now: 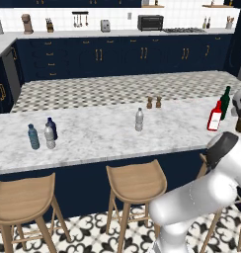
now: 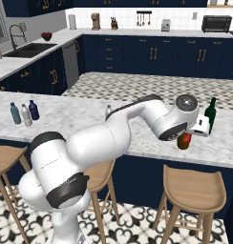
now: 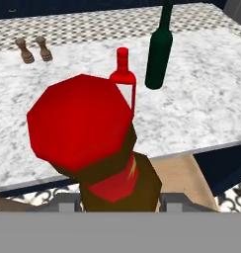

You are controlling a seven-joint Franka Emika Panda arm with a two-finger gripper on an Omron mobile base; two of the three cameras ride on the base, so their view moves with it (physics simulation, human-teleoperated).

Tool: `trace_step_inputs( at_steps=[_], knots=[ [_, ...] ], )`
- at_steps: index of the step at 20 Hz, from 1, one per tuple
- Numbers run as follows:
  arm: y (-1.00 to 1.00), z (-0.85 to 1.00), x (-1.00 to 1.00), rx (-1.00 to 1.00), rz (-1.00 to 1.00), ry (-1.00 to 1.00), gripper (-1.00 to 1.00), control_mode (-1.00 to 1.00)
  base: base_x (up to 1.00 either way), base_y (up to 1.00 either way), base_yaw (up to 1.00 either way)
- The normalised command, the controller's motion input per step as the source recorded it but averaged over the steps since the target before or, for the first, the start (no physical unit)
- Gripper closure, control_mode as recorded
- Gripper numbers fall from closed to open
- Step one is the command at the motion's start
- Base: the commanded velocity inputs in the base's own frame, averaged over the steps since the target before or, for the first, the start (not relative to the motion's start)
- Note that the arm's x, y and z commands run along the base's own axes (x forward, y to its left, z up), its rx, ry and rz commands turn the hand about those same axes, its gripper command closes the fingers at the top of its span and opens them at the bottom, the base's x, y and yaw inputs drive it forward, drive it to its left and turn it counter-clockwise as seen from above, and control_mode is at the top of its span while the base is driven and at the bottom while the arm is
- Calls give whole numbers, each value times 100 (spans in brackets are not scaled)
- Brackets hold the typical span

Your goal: Move the plastic bottles in the middle to the plastics group, and the glass bottles in the middle to the glass group.

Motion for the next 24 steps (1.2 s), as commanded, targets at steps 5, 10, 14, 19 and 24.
trace_step_inputs(
  at_steps=[5, 10, 14, 19, 24],
  knots=[
    [-31, -14, 16, 0, 2, -12, 100, -100, 0, 0, 0],
    [-16, -8, 1, 0, 5, -6, 100, -100, 0, 0, 0],
    [-14, -1, 13, 0, 8, -2, 100, -100, 0, 0, 0],
    [-16, 0, 20, 0, 9, 0, 100, -100, 0, 0, 0],
    [-26, -8, 0, 0, 12, -4, 100, -100, 0, 0, 0]
  ],
)
